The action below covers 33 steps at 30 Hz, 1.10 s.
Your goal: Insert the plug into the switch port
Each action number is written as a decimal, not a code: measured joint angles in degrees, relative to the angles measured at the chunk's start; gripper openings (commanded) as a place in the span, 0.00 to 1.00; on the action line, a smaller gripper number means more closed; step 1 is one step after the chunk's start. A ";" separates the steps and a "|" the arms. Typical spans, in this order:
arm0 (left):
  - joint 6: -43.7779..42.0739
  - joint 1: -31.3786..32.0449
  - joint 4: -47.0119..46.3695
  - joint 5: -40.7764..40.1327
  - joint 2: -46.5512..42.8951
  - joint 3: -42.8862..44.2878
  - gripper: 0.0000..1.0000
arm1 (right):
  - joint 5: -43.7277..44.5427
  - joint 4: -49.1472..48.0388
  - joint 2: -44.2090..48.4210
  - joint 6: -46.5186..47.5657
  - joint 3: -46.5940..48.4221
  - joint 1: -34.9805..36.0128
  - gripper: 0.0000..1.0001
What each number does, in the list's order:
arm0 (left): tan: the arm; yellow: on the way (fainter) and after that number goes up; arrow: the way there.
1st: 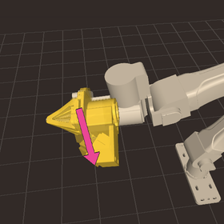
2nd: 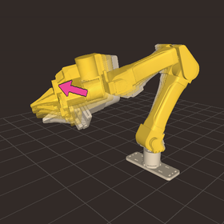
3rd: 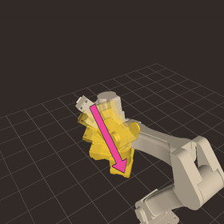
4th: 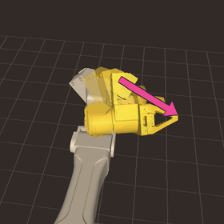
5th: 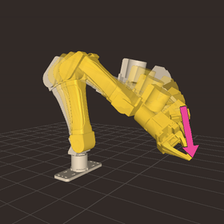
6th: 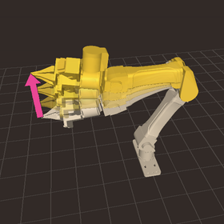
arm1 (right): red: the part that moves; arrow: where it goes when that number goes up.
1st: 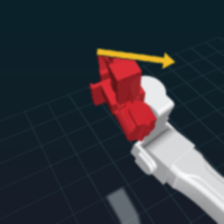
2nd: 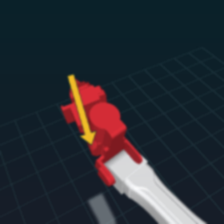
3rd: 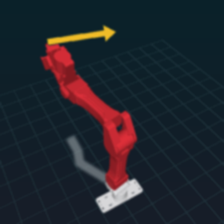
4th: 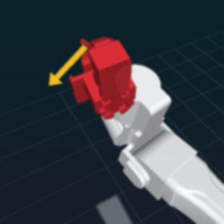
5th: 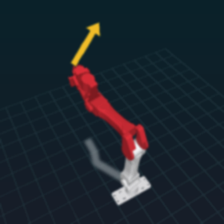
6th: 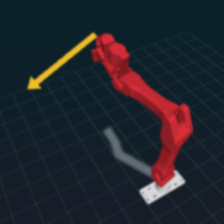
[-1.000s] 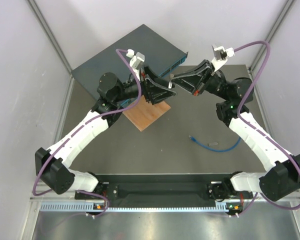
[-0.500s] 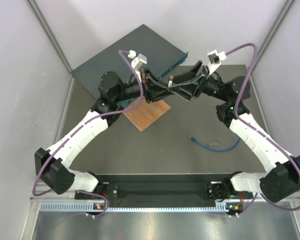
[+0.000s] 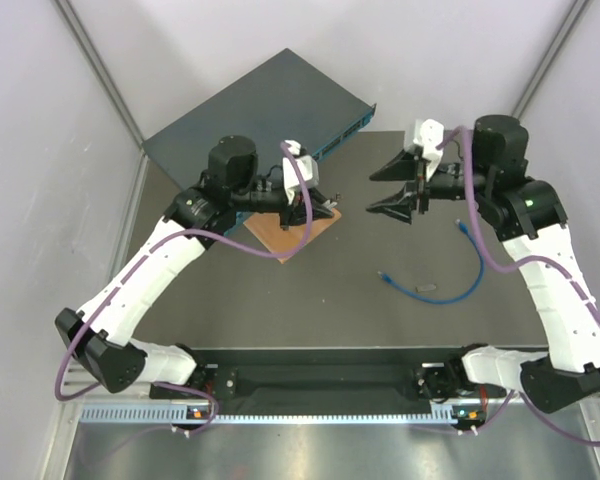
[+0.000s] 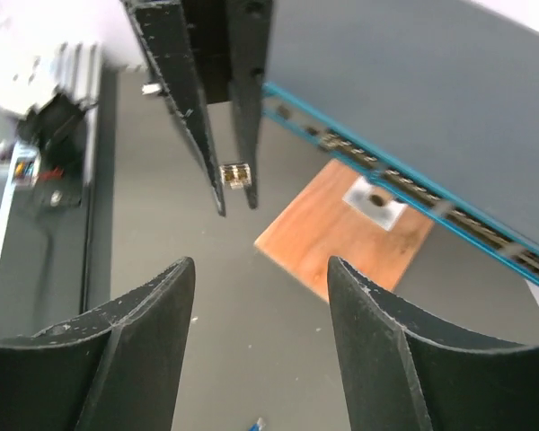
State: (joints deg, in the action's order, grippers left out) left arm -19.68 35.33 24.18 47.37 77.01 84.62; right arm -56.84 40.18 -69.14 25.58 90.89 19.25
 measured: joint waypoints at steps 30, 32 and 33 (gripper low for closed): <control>-15.67 6.03 10.67 -7.96 0.31 1.20 0.09 | 12.20 6.47 -5.11 8.22 0.17 15.74 0.00; -13.90 6.10 10.51 -9.16 0.37 1.20 0.31 | 12.83 5.57 -4.81 8.31 -0.61 15.80 0.00; -12.72 6.19 10.12 -10.10 0.39 1.14 0.36 | 13.20 4.72 -4.52 8.28 -1.31 15.78 0.00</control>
State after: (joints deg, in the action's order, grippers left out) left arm -32.40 41.52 34.30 37.28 77.41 85.76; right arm -43.64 44.91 -73.67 33.87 89.58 35.03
